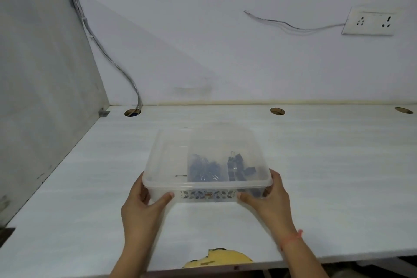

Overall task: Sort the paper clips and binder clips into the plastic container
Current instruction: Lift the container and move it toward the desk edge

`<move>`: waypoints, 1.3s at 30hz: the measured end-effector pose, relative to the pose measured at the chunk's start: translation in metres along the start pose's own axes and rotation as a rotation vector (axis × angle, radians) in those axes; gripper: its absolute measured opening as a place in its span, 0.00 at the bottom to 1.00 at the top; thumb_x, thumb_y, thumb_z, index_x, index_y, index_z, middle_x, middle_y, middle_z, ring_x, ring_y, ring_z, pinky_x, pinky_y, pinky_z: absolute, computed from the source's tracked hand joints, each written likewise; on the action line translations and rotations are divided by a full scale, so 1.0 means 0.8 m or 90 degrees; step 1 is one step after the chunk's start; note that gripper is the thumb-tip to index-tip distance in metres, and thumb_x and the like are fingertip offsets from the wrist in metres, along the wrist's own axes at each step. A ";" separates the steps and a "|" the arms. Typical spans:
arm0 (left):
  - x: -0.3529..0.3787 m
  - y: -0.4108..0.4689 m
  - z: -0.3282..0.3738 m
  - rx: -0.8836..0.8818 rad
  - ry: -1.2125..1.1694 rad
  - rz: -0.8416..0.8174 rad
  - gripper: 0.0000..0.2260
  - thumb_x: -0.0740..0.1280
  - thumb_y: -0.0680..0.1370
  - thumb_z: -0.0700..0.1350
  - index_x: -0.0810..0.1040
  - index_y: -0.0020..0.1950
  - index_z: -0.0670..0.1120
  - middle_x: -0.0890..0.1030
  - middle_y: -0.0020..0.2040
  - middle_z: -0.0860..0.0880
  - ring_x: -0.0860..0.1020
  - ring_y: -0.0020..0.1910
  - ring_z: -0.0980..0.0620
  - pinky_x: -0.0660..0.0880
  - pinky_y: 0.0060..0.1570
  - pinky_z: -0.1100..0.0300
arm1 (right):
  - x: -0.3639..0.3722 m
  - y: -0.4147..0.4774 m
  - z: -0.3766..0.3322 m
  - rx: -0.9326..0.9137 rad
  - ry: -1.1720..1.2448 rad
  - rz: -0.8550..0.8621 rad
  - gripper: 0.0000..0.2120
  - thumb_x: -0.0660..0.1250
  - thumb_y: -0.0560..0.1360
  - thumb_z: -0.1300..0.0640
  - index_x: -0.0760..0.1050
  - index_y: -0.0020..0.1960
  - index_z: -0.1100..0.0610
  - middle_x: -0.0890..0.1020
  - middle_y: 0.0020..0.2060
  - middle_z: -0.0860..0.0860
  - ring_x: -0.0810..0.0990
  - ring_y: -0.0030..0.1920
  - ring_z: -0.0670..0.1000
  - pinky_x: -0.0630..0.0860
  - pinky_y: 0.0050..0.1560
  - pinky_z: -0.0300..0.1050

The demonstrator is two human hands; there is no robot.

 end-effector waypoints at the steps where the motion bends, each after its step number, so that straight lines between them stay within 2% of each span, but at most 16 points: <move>1: 0.001 0.000 0.001 0.005 0.008 0.016 0.31 0.76 0.65 0.36 0.74 0.66 0.52 0.81 0.59 0.53 0.80 0.55 0.54 0.74 0.56 0.60 | 0.002 0.001 -0.001 -0.009 0.001 0.002 0.32 0.81 0.59 0.61 0.69 0.57 0.47 0.79 0.49 0.39 0.78 0.51 0.38 0.75 0.39 0.24; 3: 0.005 0.003 0.004 0.023 0.027 0.029 0.31 0.76 0.66 0.37 0.74 0.66 0.51 0.81 0.58 0.52 0.80 0.54 0.53 0.74 0.53 0.62 | 0.005 0.005 0.000 -0.022 0.014 0.006 0.29 0.81 0.60 0.60 0.71 0.55 0.45 0.80 0.49 0.40 0.79 0.51 0.39 0.77 0.43 0.26; 5: 0.010 0.013 0.004 0.037 0.053 0.034 0.31 0.77 0.65 0.39 0.73 0.66 0.51 0.81 0.57 0.52 0.80 0.53 0.52 0.75 0.53 0.60 | 0.009 0.017 0.004 -0.030 0.013 0.026 0.27 0.81 0.61 0.59 0.73 0.55 0.46 0.81 0.50 0.40 0.79 0.52 0.39 0.77 0.46 0.27; 10: 0.025 0.061 -0.001 0.044 0.063 0.025 0.30 0.76 0.65 0.38 0.74 0.66 0.51 0.81 0.56 0.52 0.81 0.52 0.52 0.75 0.53 0.60 | 0.026 0.059 0.013 -0.056 -0.020 0.044 0.25 0.80 0.62 0.55 0.74 0.56 0.49 0.81 0.49 0.39 0.79 0.51 0.39 0.75 0.45 0.24; 13: 0.034 0.096 -0.006 0.044 0.087 0.012 0.27 0.75 0.66 0.37 0.76 0.64 0.49 0.82 0.55 0.50 0.81 0.53 0.51 0.75 0.53 0.60 | 0.036 0.095 0.017 -0.062 -0.028 0.044 0.25 0.79 0.63 0.55 0.74 0.57 0.49 0.81 0.50 0.40 0.79 0.52 0.38 0.75 0.45 0.26; 22: 0.066 0.203 -0.011 0.063 0.120 0.002 0.25 0.76 0.66 0.36 0.78 0.62 0.46 0.83 0.54 0.49 0.81 0.49 0.52 0.73 0.47 0.66 | 0.073 0.197 0.029 -0.070 0.002 0.032 0.24 0.78 0.64 0.59 0.74 0.56 0.50 0.80 0.50 0.42 0.76 0.50 0.33 0.72 0.40 0.20; 26: 0.077 0.235 -0.014 0.065 0.126 0.007 0.24 0.76 0.66 0.37 0.79 0.61 0.47 0.83 0.54 0.49 0.82 0.51 0.50 0.74 0.50 0.61 | 0.082 0.231 0.035 -0.076 -0.001 0.031 0.24 0.79 0.64 0.59 0.73 0.56 0.48 0.79 0.48 0.39 0.76 0.49 0.33 0.72 0.39 0.20; 34: 0.083 0.256 -0.017 0.070 0.132 0.009 0.25 0.76 0.66 0.38 0.78 0.62 0.47 0.83 0.54 0.49 0.81 0.51 0.50 0.75 0.53 0.58 | 0.088 0.250 0.042 -0.077 -0.003 0.032 0.24 0.78 0.64 0.59 0.74 0.56 0.48 0.81 0.48 0.40 0.77 0.50 0.35 0.73 0.40 0.21; 37: 0.083 0.254 -0.018 0.081 0.128 0.003 0.24 0.76 0.66 0.38 0.78 0.62 0.47 0.83 0.54 0.49 0.81 0.51 0.50 0.75 0.52 0.59 | 0.088 0.249 0.043 -0.076 0.007 0.028 0.23 0.78 0.64 0.59 0.74 0.55 0.47 0.81 0.49 0.40 0.78 0.51 0.36 0.76 0.41 0.25; 39: 0.081 0.256 -0.019 0.077 0.133 -0.003 0.24 0.76 0.66 0.38 0.78 0.61 0.46 0.83 0.54 0.48 0.80 0.51 0.50 0.74 0.52 0.60 | 0.086 0.251 0.045 -0.070 0.005 0.033 0.22 0.78 0.64 0.58 0.74 0.53 0.46 0.81 0.48 0.41 0.80 0.50 0.41 0.78 0.46 0.33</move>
Point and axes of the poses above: each hand's wrist, its own y-axis towards the middle knuckle, its own x-axis out of the palm, z = x × y, the point moved 2 cm from there along y, towards the middle knuckle
